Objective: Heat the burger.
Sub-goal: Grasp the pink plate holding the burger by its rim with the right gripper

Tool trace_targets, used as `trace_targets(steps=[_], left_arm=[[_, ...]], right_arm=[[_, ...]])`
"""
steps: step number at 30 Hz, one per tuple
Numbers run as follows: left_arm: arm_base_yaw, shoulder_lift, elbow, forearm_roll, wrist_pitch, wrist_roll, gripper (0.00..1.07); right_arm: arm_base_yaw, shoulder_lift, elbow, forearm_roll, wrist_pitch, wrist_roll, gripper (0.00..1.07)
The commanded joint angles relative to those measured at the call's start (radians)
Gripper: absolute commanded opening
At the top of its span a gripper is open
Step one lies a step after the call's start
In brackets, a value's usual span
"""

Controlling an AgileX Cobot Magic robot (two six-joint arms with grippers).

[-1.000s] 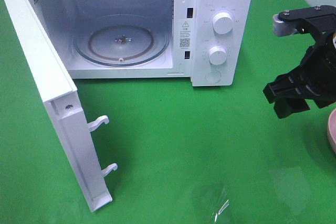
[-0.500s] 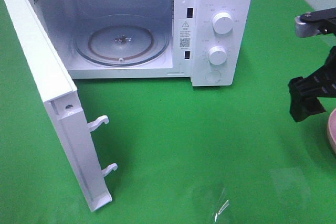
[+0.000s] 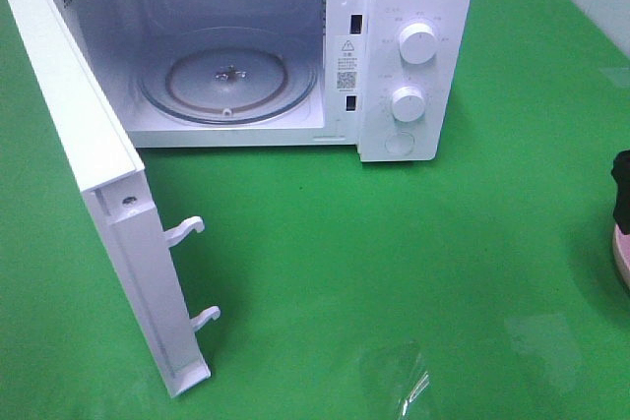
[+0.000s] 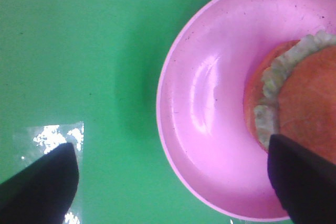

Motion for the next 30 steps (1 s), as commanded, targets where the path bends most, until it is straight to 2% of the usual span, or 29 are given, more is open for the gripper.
trace_targets(steps=[1, 15, 30], left_arm=[[-0.001, -0.015, 0.001, -0.003, -0.015, 0.002, 0.91], [-0.001, -0.015, 0.001, -0.003, -0.015, 0.002, 0.91], [-0.001, -0.015, 0.001, -0.003, -0.015, 0.002, 0.91]], right_arm=[[-0.022, 0.009, 0.015, -0.003, -0.023, -0.015, 0.91], [-0.022, 0.24, 0.029, 0.0, -0.137, -0.014, 0.88], [-0.022, 0.4, 0.029, -0.003, -0.239, -0.003, 0.85]])
